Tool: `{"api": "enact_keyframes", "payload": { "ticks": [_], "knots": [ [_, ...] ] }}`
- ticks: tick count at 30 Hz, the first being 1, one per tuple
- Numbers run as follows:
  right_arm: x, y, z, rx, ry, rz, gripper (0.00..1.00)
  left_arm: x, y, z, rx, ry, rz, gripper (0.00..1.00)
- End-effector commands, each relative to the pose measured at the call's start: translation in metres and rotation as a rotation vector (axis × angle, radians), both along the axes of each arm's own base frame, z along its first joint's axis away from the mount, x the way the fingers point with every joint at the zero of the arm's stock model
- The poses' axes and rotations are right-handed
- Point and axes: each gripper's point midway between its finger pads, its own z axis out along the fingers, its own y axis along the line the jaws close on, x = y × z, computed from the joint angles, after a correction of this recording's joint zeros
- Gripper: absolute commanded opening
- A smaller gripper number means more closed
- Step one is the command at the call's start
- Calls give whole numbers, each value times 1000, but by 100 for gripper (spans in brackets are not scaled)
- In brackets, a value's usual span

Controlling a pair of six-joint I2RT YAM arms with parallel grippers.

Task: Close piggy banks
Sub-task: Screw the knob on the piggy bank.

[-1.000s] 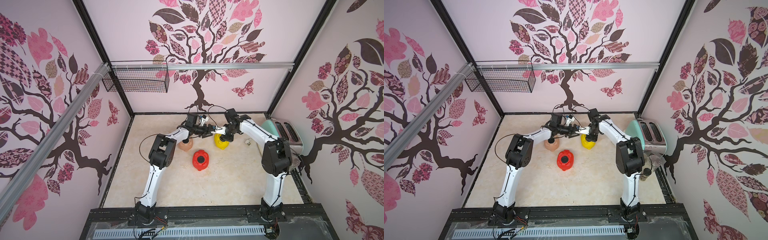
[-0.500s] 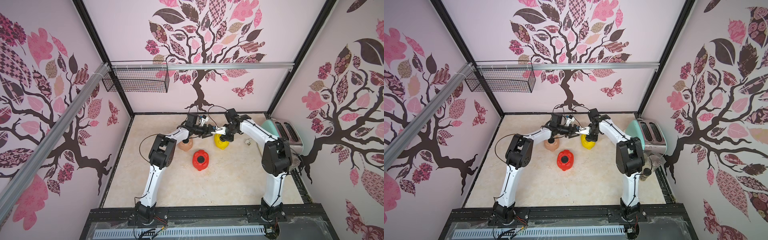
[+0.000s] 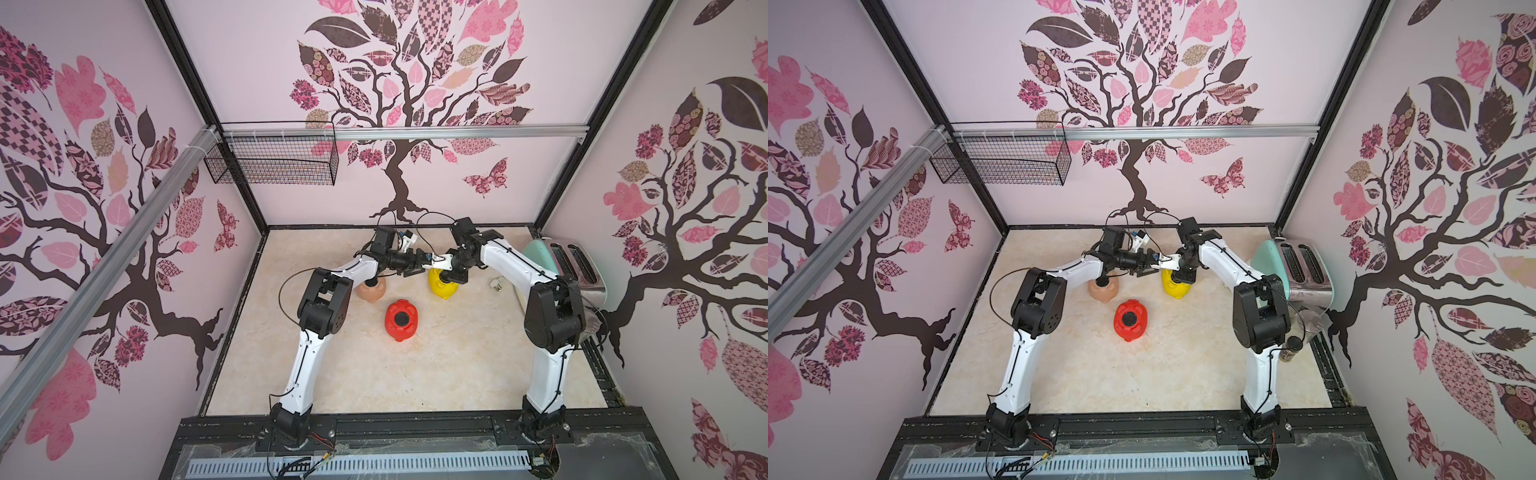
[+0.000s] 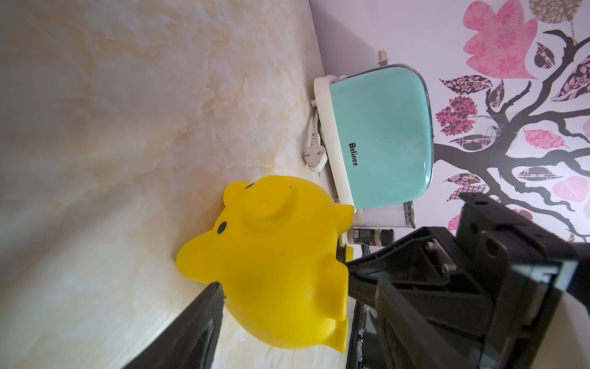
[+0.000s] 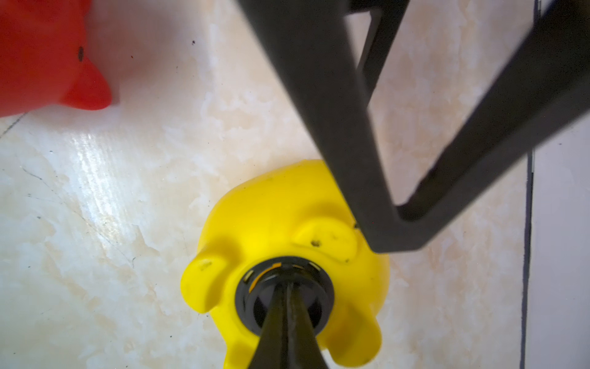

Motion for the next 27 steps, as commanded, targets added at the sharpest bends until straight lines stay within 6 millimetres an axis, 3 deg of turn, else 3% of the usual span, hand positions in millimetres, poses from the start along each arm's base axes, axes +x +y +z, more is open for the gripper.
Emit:
{"api": "enact_keyframes", "payload": {
  "ticks": [1,27],
  "knots": [
    [-25,-7,-31,-34,132,14,0,2,-4,-6,1,-11,-15,77],
    [-17,-7,-51,-25,167,-73,0,0,-9,-8,-4,-5,-28,78]
  ]
}}
